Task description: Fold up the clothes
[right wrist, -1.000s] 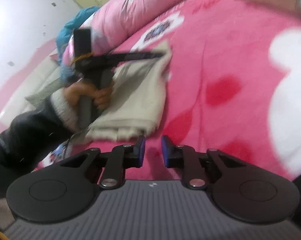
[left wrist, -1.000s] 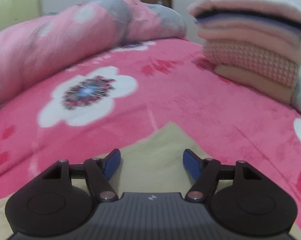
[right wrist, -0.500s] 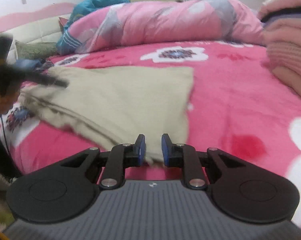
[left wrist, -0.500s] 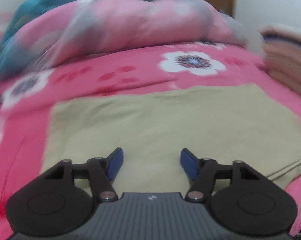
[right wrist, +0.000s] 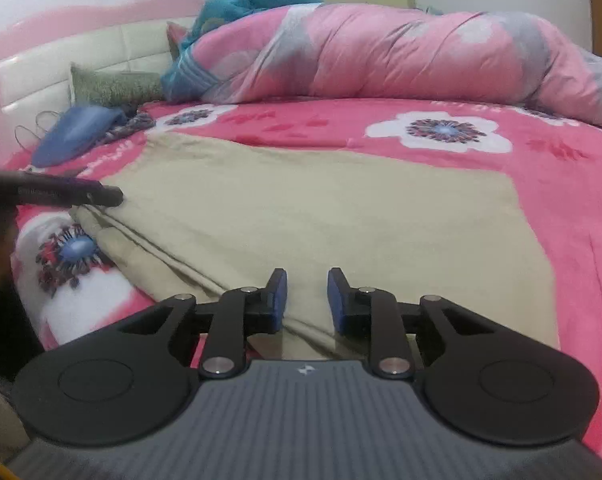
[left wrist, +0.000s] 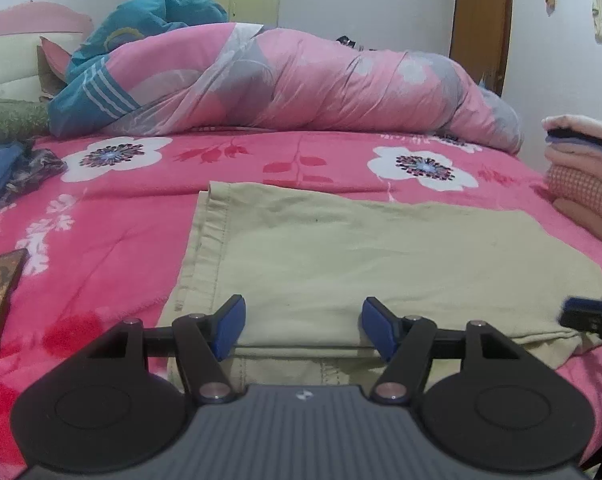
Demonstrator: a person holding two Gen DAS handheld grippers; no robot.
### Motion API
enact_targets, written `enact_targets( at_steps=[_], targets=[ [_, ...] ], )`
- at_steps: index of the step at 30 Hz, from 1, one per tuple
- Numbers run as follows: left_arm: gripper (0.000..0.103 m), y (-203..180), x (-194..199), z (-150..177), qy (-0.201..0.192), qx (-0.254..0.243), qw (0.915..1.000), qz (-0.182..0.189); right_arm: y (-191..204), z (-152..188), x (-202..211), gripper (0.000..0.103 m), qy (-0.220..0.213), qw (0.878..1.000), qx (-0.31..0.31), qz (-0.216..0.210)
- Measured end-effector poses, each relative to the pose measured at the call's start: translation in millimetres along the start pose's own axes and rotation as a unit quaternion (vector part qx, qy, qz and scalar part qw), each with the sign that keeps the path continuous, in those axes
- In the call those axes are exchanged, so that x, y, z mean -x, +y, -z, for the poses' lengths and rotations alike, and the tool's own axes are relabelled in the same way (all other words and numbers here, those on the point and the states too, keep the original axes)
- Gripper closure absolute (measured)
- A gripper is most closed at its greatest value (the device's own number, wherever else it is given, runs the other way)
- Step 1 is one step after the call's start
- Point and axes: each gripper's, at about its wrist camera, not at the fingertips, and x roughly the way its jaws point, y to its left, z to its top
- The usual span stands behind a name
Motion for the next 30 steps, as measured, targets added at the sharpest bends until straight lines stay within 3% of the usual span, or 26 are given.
enact_targets(
  at_steps=[3,6,8,12,17,20,22,23,25,28,30],
  targets=[
    [0.036,3,1,6,-0.008,-0.008,0.9999,0.002,-22,3,24,0.082,0.015,0.999,-0.032,0.027],
    [0.036,4,2,11,-0.017,-0.009,0.9998,0.006,-33,-6,47,0.082,0.042,0.994,-0.035,0.09],
    [0.036,6,0,11,-0.02,-0.012,0.9997,0.008,-38,-18,58,0.079,0.032,0.993,-0.049,0.104],
    [0.036,4,0,9,-0.016,-0.011,0.9998,0.004,-12,-40,38,0.078,-0.015,0.997,-0.046,0.06],
    [0.035,0,-1,6,-0.006,-0.012,0.9999,-0.006,50,-39,-40,0.08,-0.004,1.0,0.012,-0.004],
    [0.034,1,-2,6,-0.003,-0.015,0.9999,-0.005,58,-13,-40,0.079,-0.01,0.998,0.067,-0.002],
    [0.032,2,-3,7,-0.004,-0.016,0.9999,-0.002,39,-2,-26,0.08,-0.016,0.998,0.062,0.005],
    [0.031,3,-4,8,-0.005,-0.017,0.9998,-0.001,24,0,-16,0.08,-0.017,0.999,0.045,0.012],
    [0.031,5,-4,9,-0.008,-0.016,0.9998,0.003,-7,4,4,0.074,-0.011,0.998,0.006,0.063],
    [0.031,6,-4,11,-0.012,-0.013,0.9998,0.006,-52,12,36,0.075,-0.003,0.989,-0.061,0.135],
    [0.031,6,-4,12,-0.014,-0.013,0.9998,0.005,-57,7,44,0.07,0.005,0.982,-0.083,0.171]
  ],
)
